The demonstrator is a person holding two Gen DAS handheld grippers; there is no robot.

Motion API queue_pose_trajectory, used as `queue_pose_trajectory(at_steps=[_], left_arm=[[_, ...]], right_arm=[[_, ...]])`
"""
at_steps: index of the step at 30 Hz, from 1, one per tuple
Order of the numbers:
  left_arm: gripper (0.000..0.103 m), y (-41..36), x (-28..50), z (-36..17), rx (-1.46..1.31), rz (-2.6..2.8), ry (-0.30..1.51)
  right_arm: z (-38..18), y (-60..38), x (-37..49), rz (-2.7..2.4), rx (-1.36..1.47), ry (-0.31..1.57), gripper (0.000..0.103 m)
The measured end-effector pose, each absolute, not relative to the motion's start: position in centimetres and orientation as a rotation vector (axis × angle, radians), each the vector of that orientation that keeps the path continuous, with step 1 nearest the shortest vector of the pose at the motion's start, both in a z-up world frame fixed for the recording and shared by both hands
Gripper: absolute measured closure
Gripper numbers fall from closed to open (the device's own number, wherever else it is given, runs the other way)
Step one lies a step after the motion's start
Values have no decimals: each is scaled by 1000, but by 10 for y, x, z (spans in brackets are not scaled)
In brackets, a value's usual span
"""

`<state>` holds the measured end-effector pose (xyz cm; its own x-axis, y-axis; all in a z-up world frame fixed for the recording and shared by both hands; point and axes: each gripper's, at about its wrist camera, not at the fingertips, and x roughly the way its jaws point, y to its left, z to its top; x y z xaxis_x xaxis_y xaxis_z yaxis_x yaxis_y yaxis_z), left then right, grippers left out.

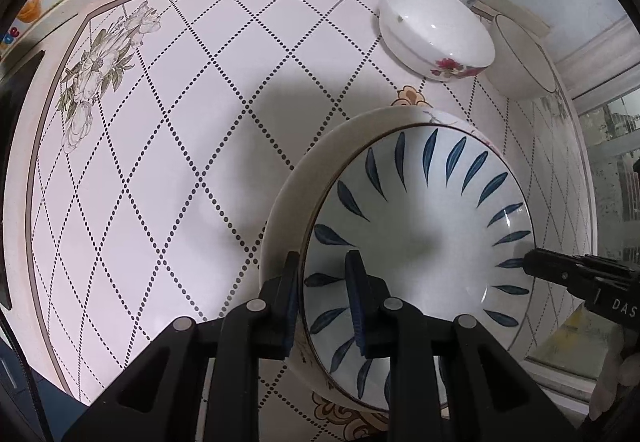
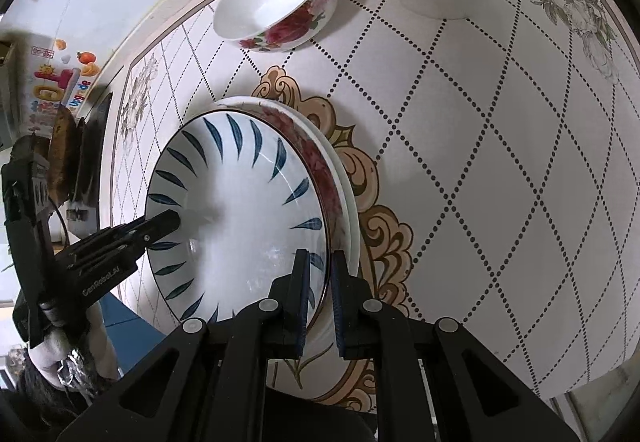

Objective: Organize plates and bowls
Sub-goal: 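Lower the three-plate stack onto the flower medallion and open both grippers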

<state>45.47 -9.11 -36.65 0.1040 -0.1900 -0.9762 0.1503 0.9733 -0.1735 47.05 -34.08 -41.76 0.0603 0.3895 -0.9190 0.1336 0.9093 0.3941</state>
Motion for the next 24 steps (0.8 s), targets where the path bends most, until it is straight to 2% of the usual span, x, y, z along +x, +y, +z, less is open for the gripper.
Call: queue_pose_trajectory(at_steps=[24], left_arm=[[82, -93, 452, -368, -34, -194, 1449]], right_arm=[[-419, -351, 462, 193, 561, 1527, 88]])
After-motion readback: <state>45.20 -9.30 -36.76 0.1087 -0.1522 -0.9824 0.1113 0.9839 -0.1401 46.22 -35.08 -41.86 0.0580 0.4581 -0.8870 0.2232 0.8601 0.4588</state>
